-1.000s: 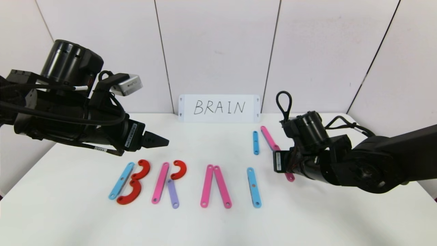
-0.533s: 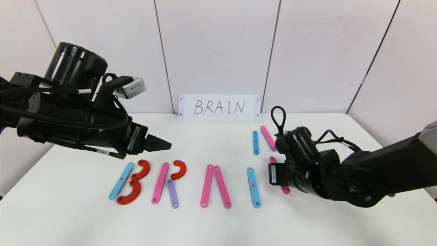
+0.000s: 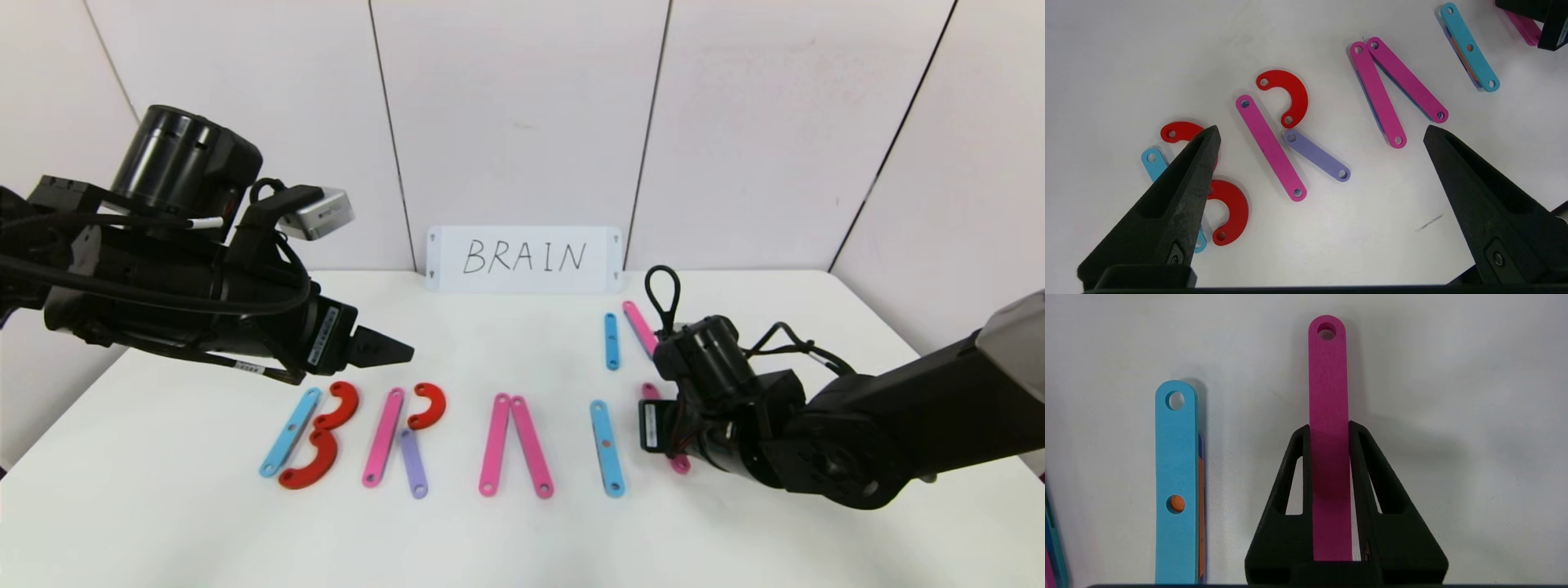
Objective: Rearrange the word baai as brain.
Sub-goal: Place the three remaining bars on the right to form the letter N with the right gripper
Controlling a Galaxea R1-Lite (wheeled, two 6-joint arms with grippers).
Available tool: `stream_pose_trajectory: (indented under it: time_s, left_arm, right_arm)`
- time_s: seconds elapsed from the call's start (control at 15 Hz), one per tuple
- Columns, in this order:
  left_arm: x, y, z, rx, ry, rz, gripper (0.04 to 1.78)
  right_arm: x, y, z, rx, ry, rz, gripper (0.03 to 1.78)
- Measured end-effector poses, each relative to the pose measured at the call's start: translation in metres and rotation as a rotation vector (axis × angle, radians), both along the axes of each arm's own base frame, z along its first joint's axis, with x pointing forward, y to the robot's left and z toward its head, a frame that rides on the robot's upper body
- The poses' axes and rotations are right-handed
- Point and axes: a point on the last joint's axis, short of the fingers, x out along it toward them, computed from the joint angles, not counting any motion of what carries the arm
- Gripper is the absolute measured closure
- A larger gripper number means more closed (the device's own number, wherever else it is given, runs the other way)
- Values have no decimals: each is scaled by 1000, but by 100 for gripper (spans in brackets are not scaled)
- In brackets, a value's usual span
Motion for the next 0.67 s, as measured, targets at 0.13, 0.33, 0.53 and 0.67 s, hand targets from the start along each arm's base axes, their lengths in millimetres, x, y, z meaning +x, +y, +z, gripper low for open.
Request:
stream_pose_trajectory:
  time_s: [0.13,0.33,0.53,0.67]
  left_arm:
    - [0,-1,0,1,1,-3,8]
    - [0,-2,-1,2,4,-7,8]
    - [0,-2,-2,2,6,-9,8]
    - [0,-3,-2,2,6,-10,8]
  right_arm:
    - [-2,-1,0,0,-3,-13,128]
    - [-4,-2,1,0,-6,-28,80]
    - [-6,-4,4,1,-14,-31,35]
    - [-5,-4,4,-5,-15,-31,17]
